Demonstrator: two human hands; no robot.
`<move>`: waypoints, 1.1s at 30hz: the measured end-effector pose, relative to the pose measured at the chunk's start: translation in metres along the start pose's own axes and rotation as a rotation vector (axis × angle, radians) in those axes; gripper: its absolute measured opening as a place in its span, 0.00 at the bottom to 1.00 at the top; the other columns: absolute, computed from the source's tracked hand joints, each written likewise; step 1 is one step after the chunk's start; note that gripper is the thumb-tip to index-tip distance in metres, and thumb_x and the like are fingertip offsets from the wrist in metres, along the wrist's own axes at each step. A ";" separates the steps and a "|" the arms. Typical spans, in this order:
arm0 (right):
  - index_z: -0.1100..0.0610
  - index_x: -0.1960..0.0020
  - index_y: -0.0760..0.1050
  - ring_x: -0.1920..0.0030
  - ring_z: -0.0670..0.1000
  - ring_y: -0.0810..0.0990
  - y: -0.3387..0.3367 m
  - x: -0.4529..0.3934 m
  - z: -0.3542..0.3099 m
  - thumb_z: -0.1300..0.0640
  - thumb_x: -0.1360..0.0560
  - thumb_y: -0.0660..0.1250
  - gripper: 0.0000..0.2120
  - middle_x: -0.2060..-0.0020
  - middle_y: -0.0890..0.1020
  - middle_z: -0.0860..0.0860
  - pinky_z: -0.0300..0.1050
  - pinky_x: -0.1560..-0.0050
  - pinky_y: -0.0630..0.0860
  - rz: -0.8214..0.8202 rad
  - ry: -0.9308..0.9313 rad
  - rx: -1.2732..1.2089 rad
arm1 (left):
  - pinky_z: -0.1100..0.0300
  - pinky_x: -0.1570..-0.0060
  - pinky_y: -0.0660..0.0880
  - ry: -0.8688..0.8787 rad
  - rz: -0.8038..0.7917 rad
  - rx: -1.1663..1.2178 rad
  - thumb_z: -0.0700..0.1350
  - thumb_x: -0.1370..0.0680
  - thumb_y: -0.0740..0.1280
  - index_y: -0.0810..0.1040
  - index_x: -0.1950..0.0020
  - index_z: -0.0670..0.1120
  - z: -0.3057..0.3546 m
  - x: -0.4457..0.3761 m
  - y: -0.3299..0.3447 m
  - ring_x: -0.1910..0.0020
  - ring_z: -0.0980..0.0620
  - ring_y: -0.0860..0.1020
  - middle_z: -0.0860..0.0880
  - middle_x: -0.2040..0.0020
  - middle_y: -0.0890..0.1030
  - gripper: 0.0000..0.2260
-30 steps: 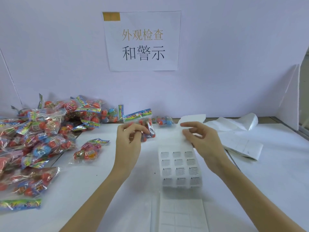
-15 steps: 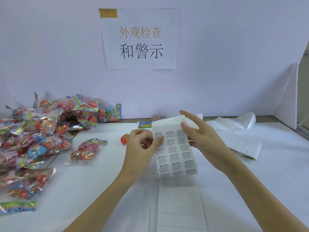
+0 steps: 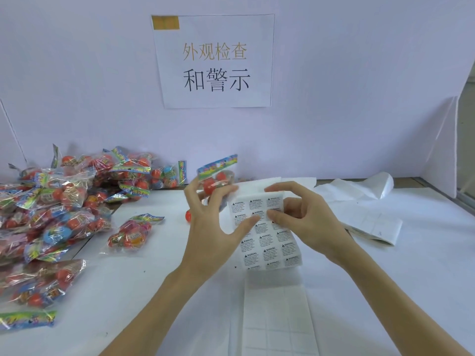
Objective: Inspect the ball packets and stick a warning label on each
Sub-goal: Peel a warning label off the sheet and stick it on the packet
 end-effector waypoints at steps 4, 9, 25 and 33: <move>0.54 0.42 0.80 0.50 0.52 0.89 -0.002 0.000 -0.003 0.64 0.20 0.72 0.09 0.52 0.89 0.52 0.40 0.53 0.82 -0.013 0.018 -0.044 | 0.73 0.39 0.70 -0.031 -0.070 0.031 0.51 0.26 0.78 0.80 0.40 0.56 -0.004 -0.001 -0.001 0.40 0.66 0.73 0.58 0.30 0.59 0.16; 0.50 0.42 0.80 0.58 0.49 0.86 -0.004 0.001 -0.001 0.57 0.20 0.73 0.08 0.61 0.88 0.49 0.44 0.54 0.81 0.098 -0.056 0.217 | 0.75 0.46 0.70 -0.033 -0.067 0.023 0.51 0.22 0.72 0.80 0.53 0.58 -0.002 -0.004 -0.002 0.46 0.63 0.75 0.64 0.34 0.63 0.02; 0.53 0.47 0.86 0.52 0.47 0.81 -0.006 0.001 -0.003 0.61 0.22 0.74 0.06 0.52 0.82 0.49 0.36 0.51 0.77 0.141 -0.215 0.460 | 0.74 0.50 0.71 0.001 -0.077 -0.025 0.51 0.18 0.66 0.84 0.53 0.48 -0.012 -0.003 0.003 0.46 0.63 0.75 0.52 0.34 0.68 0.10; 0.52 0.47 0.82 0.53 0.48 0.80 -0.004 0.003 -0.005 0.62 0.21 0.73 0.07 0.52 0.80 0.48 0.37 0.51 0.77 0.104 -0.217 0.509 | 0.75 0.51 0.72 0.004 -0.078 -0.027 0.53 0.20 0.66 0.84 0.53 0.45 -0.014 -0.003 0.004 0.46 0.63 0.76 0.51 0.35 0.69 0.13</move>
Point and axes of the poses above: each hand's wrist, its own x-axis away from the middle knuckle, its own y-axis out of the palm, z = x × y, the point moved 1 cm from there along -x, towards the middle knuckle
